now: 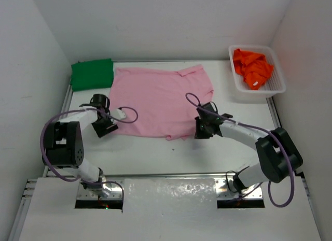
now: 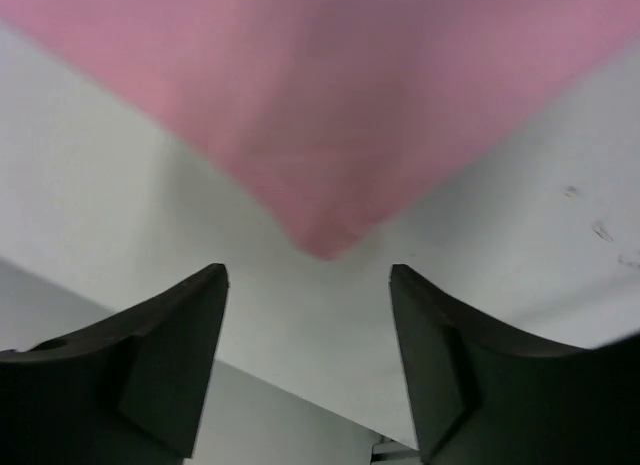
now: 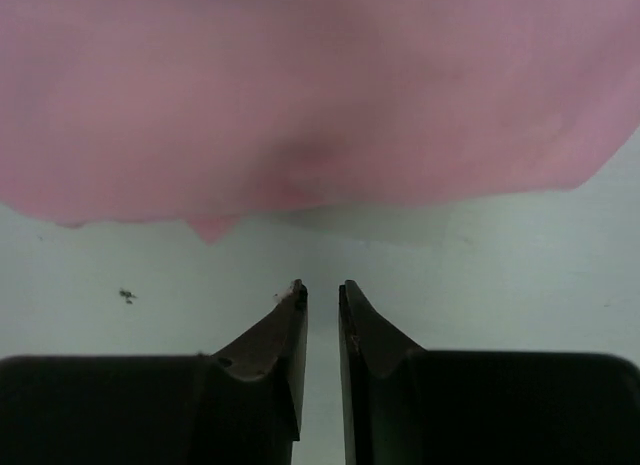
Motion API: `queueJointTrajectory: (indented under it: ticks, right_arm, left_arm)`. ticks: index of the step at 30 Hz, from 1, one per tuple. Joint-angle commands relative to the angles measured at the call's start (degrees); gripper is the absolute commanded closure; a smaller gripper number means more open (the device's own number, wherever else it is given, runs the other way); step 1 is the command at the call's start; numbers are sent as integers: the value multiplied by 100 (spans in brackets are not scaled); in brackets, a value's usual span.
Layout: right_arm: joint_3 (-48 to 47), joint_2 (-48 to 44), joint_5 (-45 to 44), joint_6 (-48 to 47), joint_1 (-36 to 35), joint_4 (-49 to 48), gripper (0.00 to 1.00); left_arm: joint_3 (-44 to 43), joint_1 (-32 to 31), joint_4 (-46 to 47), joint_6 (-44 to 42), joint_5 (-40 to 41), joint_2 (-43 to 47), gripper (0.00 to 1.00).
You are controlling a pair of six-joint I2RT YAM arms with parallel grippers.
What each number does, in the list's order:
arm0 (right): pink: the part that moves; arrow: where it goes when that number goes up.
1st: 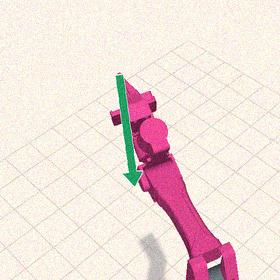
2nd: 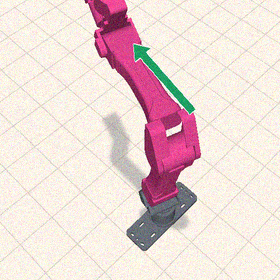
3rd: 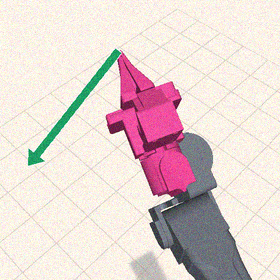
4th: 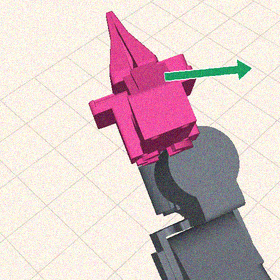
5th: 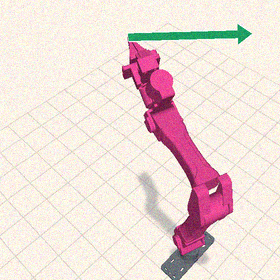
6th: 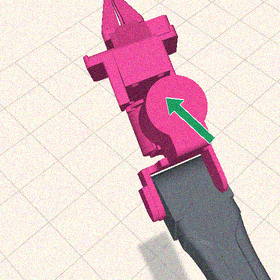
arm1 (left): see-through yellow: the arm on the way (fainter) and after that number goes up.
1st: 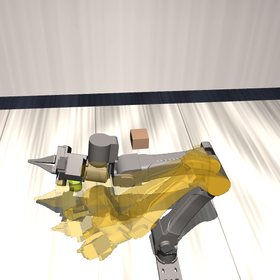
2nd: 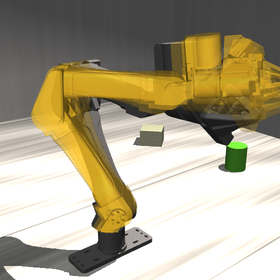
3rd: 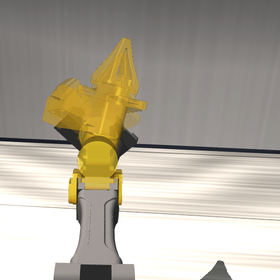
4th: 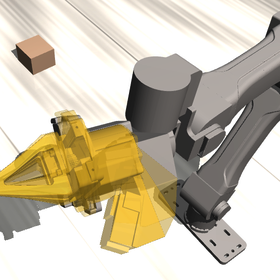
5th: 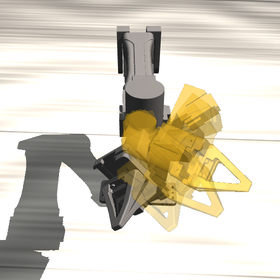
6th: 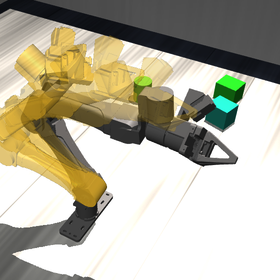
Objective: Fold and stack the t-shirts
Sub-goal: Flatten out the tshirt
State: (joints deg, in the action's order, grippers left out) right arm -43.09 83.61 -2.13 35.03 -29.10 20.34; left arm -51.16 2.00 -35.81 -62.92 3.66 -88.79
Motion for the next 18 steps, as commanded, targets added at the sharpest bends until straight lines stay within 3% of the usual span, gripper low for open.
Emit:
queueJointTrajectory:
  ticks: [1, 10, 18]
  right_arm:
    - [159, -82, 309, 1277, -183, -1066, 82]
    - [688, 743, 1101, 2201, -333, -2147, 66]
    - [266, 1139, 705, 2149, -368, -1779, 59]
  left_arm:
    - [299, 46, 1084, -591, 179, 258, 33]
    - [633, 55, 1920, -318, 178, 38, 28]
    - [800, 11, 2404, -213, -101, -68, 25]
